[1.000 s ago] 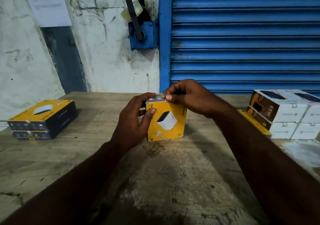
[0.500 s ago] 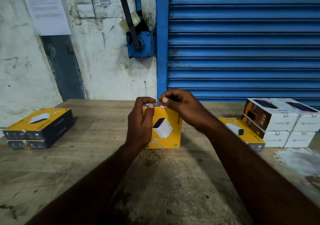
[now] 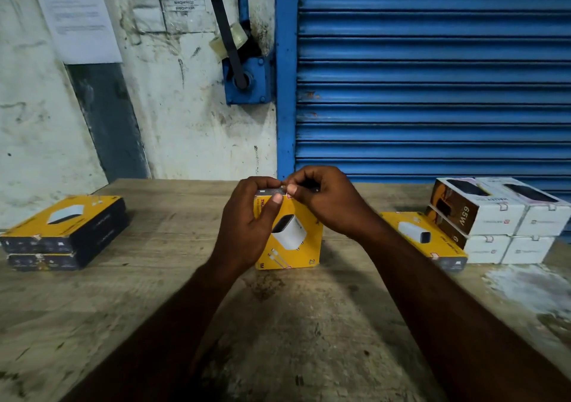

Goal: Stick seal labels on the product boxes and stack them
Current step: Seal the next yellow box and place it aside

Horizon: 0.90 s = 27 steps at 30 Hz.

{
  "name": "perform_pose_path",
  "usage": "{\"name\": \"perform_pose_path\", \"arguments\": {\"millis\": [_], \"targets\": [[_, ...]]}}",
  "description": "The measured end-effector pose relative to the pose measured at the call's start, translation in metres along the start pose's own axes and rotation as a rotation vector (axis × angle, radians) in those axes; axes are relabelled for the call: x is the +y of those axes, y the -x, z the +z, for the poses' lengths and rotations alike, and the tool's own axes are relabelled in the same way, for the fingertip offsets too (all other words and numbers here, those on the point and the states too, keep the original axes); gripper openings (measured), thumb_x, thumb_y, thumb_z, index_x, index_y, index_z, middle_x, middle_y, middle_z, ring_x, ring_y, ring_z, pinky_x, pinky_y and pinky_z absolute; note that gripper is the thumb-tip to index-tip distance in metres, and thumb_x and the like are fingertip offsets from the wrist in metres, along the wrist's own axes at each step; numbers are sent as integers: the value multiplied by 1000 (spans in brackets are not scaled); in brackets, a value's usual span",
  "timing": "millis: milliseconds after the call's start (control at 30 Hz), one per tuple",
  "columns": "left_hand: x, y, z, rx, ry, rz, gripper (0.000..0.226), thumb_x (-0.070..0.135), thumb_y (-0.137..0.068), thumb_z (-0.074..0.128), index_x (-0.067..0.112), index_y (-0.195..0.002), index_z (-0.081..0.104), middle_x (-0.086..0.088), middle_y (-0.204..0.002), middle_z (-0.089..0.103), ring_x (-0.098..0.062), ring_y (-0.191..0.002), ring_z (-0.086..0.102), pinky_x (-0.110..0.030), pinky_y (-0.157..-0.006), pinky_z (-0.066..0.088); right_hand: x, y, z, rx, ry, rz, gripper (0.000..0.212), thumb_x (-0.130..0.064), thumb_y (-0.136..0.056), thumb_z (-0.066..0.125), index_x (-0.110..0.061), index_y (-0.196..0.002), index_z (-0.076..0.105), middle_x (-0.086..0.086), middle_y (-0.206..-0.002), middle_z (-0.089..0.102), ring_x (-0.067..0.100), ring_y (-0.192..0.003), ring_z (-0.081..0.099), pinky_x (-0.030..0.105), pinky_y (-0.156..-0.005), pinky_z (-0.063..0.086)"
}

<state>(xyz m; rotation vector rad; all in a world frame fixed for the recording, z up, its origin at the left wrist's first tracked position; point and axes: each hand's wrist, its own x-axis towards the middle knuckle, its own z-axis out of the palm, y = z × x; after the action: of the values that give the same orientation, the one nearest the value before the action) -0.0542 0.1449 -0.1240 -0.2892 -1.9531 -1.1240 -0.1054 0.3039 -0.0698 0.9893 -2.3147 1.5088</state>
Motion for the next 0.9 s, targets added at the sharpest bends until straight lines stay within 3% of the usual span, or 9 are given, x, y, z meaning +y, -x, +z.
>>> {"name": "perform_pose_path", "arguments": {"millis": [233,567,700,800,900], "targets": [[-1,1,1,47,-72,80,22,30,-95,55,18,-111,66,5,-112,64,4,-109,58,-11,-94,41,1,2,12,83,60,-35,5,-9,-91,69,-10,-88,74,2,-95,74,15,-92,69,40,-88,56],[-1,2,2,46,-94,74,23,20,-95,57,9,-113,66,1,-113,64,6,-109,56,-9,-93,39,9,3,15,94,3,-90,15,-8,-92,65,-21,-85,67,4,-100,71,19,-99,67,46,-91,54],[0,2,1,59,-91,75,20,19,-95,57,13,-113,65,2,-113,64,7,-108,56,-9,-93,39,9,4,14,68,-91,-91,7,-7,-95,64,-12,-93,69,4,-101,73,16,-99,69,42,-92,55],[1,3,1,57,-87,88,18,18,-95,57,15,-111,65,3,-113,64,5,-110,56,-11,-94,40,8,3,7,66,-172,-105,10,-8,-100,59,-16,-101,65,6,-106,72,17,-105,68,38,-95,55],[2,3,1,58,-67,74,19,20,-95,57,15,-112,64,3,-113,64,2,-110,58,-14,-94,43,10,2,-1,5,-90,-99,14,-16,-99,58,-19,-105,70,3,-107,73,17,-107,67,46,-98,54]]}}
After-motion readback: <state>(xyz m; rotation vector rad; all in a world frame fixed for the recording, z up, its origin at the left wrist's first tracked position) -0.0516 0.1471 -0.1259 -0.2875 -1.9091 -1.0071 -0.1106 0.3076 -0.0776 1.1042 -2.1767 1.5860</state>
